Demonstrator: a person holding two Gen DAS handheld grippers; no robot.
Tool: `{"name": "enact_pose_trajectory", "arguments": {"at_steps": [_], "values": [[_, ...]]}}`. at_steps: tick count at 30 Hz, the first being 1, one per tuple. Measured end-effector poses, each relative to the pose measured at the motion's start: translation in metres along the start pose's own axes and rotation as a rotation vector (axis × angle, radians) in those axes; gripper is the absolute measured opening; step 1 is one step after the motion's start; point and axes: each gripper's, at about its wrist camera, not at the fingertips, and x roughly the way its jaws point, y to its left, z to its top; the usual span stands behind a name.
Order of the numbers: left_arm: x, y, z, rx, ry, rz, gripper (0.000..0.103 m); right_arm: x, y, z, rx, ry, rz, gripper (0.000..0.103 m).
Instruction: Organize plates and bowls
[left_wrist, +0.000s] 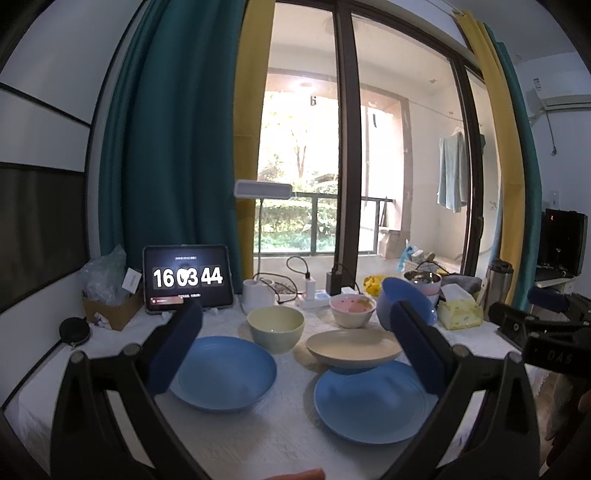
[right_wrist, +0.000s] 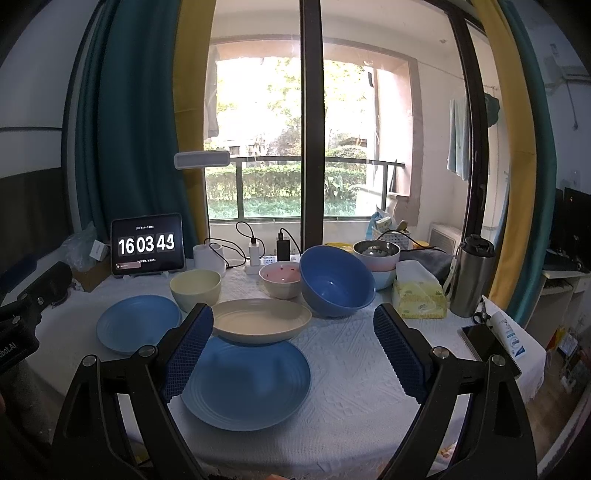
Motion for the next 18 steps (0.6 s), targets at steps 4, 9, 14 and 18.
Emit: {"name": "enact_pose_trajectory", "arguments": {"at_steps": [4,9,14,18], "values": [[-0.0001,-0.0006,-0.0005,0.0,-0.001,0.002,0.102,0.0004,-0.0004,-0.0001,-0.002,0.003,0.0,0.092],[0.0001,-0.0004,-0.0004,0.0,-0.001,0.002,0.102,0.0009,-0.0016,0.0,0.006,0.003,-0.005,0.092],[0.0009,-0.0001,-0.0004,-0.003,0.001,0.004,0.102,0.0006,-0.003,-0.0005,0.009,0.004,-0.006,0.092],[0.0011,-0.0002,-0.0008,-0.004,0.002,0.004,0.102,0.0024,-0.0028,-0.0006,0.01,0.01,-0.007,0.092]]}}
